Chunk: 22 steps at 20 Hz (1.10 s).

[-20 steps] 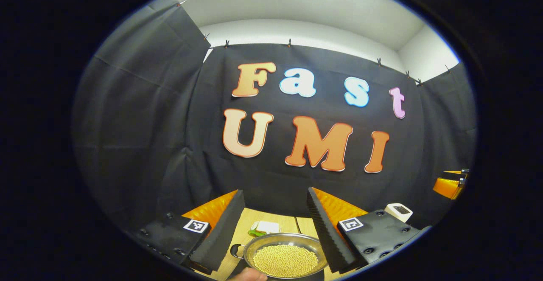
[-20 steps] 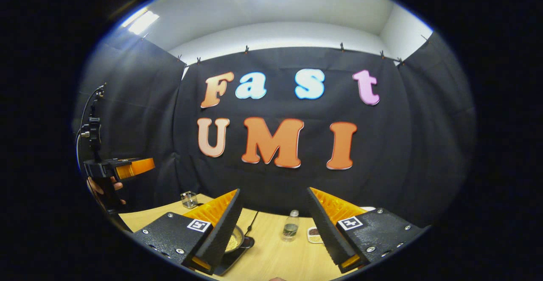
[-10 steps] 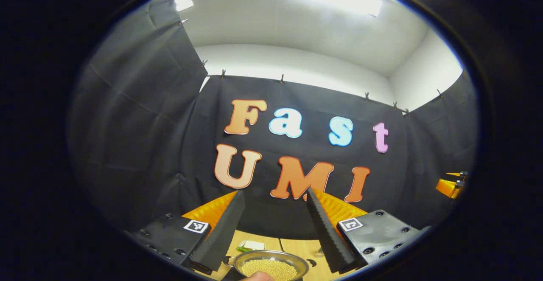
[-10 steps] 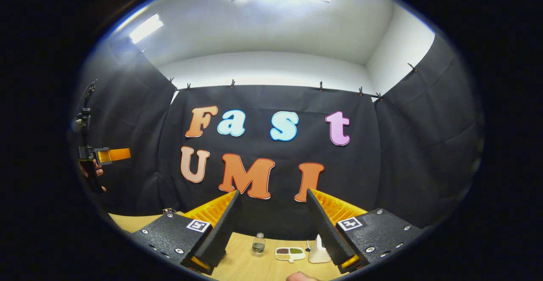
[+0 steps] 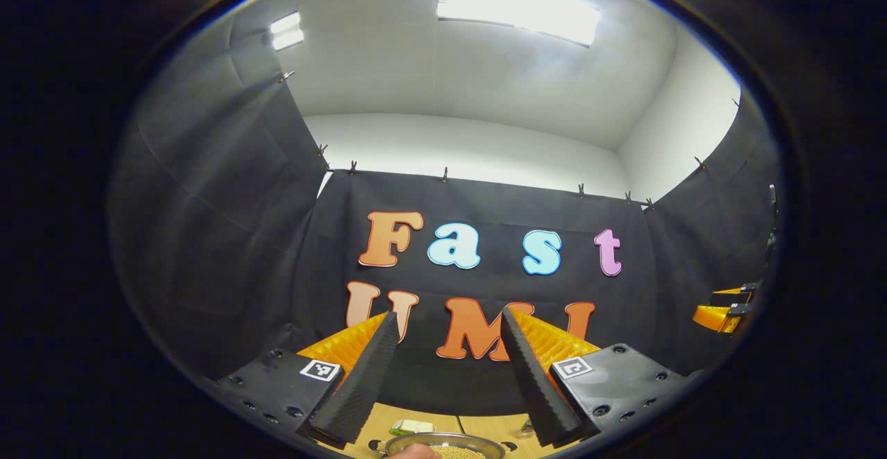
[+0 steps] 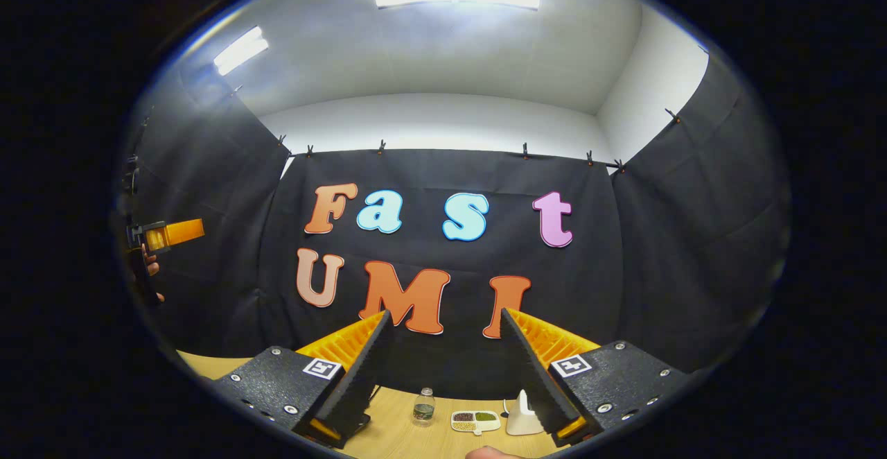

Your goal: First push the handle of the pot to place it horizontally, then grasp the pot with both hands and set it on the induction cooktop.

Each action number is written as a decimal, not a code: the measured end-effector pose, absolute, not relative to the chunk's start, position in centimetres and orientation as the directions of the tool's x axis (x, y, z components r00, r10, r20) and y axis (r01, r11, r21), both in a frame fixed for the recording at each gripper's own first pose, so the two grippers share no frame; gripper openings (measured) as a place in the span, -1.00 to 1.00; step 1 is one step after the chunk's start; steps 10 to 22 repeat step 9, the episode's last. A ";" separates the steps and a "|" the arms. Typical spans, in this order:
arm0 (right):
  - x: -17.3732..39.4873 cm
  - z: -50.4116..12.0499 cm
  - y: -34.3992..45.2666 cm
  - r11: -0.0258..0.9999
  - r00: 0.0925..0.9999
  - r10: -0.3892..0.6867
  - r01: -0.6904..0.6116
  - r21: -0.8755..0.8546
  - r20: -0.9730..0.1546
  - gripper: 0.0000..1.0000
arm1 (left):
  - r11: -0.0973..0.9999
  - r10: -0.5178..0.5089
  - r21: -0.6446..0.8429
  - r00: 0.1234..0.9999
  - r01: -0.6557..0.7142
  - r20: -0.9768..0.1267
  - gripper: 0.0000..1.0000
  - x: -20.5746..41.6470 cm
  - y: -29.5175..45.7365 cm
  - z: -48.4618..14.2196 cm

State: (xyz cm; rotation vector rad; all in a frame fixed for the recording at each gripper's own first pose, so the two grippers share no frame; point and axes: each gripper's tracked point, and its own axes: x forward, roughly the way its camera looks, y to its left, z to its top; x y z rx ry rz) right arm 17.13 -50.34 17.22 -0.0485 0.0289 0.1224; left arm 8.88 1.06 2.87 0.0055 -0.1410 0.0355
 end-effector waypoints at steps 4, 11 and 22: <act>17.2 17.2 -49.4 0.989 0.990 0.141 -0.142 -0.046 -0.026 0.89 | 0.997 0.068 0.027 0.986 -0.073 0.152 0.88 8.6 1.7 2.8; 17.1 17.1 -48.4 0.985 0.986 0.166 -0.167 -0.053 -0.014 0.89 | 0.996 0.071 0.034 0.982 -0.078 0.173 0.92 8.2 1.8 3.0; 17.1 17.1 -48.4 0.985 0.986 0.166 -0.167 -0.053 -0.014 0.89 | 0.996 0.071 0.034 0.982 -0.078 0.173 0.92 8.2 1.8 3.0</act>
